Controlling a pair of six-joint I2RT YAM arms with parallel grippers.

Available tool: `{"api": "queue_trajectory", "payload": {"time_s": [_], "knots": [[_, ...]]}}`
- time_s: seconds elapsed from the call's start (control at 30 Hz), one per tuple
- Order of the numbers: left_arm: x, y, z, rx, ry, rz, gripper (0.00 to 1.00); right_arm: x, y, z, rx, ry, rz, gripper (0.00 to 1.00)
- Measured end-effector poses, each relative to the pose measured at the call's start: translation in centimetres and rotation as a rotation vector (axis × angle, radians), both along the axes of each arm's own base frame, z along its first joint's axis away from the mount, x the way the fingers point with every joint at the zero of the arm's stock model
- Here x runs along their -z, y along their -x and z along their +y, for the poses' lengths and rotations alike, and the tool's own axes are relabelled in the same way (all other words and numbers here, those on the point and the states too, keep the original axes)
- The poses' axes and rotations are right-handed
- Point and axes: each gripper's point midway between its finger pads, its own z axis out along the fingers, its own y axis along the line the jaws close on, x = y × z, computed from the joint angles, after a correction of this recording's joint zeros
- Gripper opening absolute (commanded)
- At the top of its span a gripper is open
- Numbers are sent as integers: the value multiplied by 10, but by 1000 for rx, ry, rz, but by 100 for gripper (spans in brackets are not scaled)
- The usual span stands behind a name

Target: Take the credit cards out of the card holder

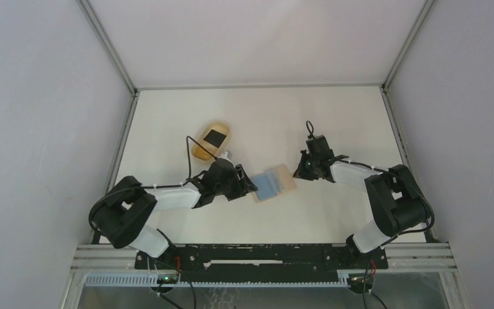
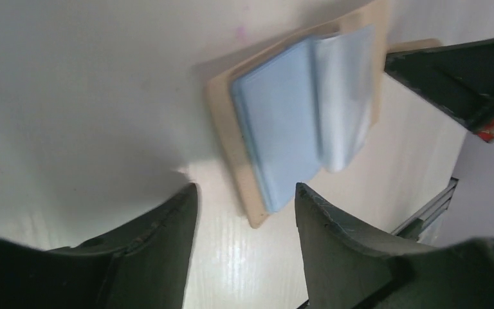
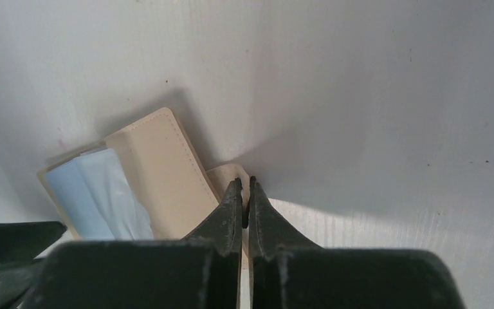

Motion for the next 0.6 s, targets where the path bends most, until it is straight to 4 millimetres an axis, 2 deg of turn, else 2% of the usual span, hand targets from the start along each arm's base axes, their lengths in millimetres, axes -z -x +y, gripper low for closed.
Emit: {"api": "queue_trajectory", "payload": {"time_s": [0.07,0.33,0.47,0.53,0.6], "knots": [[13,2,-2,3,-4,39,62,0,2,0,-1,-3,-1,0],[10,-11,-16,-13,156,39,62,0,19,-2,1,-35,5,0],[9,-14,-22,-12,207,45,60,-3,20,0,8,-54,4,0],[9,-14,-23,-13,215,46,54,-4,19,0,11,-62,3,0],[11,-14,-20,-20,217,52,42,-5,18,1,14,-71,3,0]]}}
